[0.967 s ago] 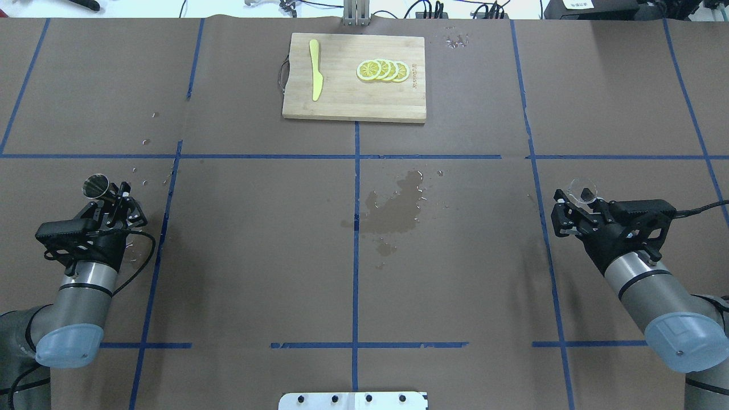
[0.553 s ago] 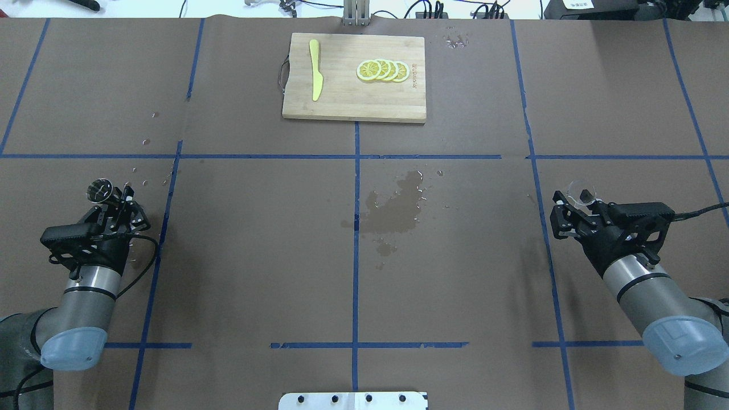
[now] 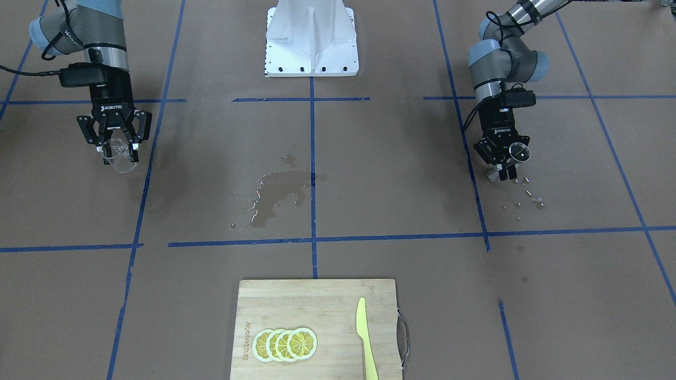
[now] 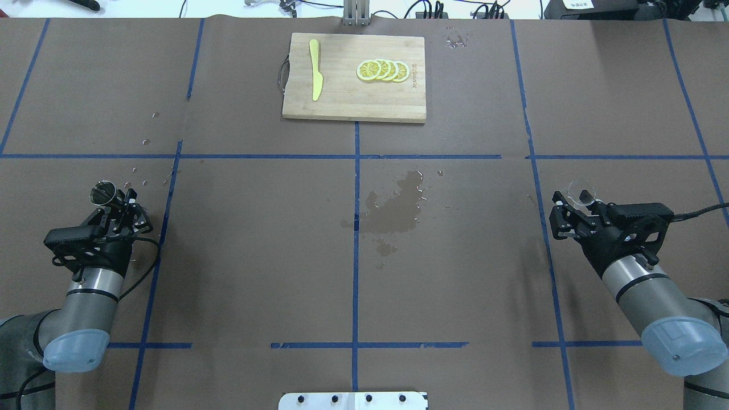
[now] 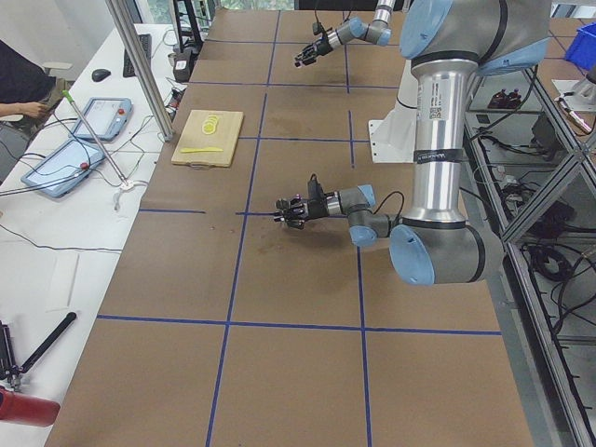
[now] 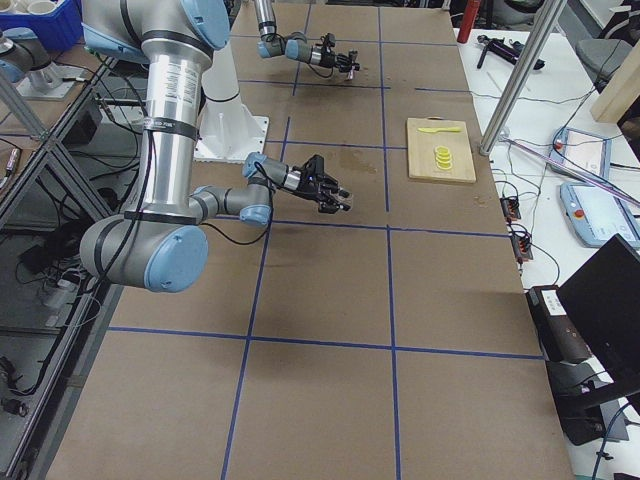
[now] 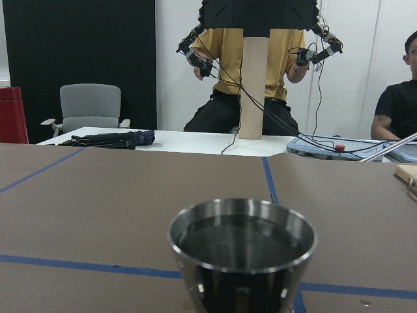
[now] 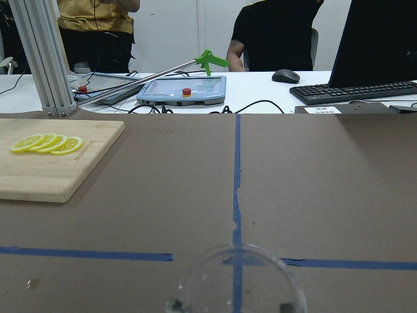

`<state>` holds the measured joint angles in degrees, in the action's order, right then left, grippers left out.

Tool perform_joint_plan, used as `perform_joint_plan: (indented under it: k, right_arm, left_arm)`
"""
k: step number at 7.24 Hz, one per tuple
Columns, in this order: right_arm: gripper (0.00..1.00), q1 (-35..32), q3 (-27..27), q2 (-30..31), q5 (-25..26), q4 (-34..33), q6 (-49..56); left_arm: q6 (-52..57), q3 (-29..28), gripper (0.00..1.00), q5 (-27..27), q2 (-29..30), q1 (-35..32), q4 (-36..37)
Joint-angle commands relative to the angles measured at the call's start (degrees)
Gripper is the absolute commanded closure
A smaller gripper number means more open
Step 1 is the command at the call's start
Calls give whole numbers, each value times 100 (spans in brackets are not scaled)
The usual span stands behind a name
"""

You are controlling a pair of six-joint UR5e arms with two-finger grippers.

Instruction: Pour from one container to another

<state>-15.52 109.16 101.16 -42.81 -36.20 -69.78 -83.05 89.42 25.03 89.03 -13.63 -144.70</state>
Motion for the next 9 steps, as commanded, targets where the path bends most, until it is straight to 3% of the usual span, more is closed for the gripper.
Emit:
perform_joint_plan:
  k: [1, 6, 7, 8, 9]
  right_arm:
    - [100, 5, 0, 0, 1, -1, 0]
    - [100, 84, -9, 0, 115, -1, 0]
    - [100, 92, -9, 0, 115, -1, 0]
    - [100, 93, -9, 0, 115, -1, 0]
    - [100, 93, -9, 0, 124, -1, 0]
  left_arm:
    - [9, -3, 67, 2, 1, 10, 38]
    - [9, 14, 53, 11, 18, 10, 91]
    - [9, 14, 23, 20, 27, 10, 91]
    - [17, 23, 0, 37, 45, 10, 91]
    - [26, 32, 0, 64, 45, 10, 91]
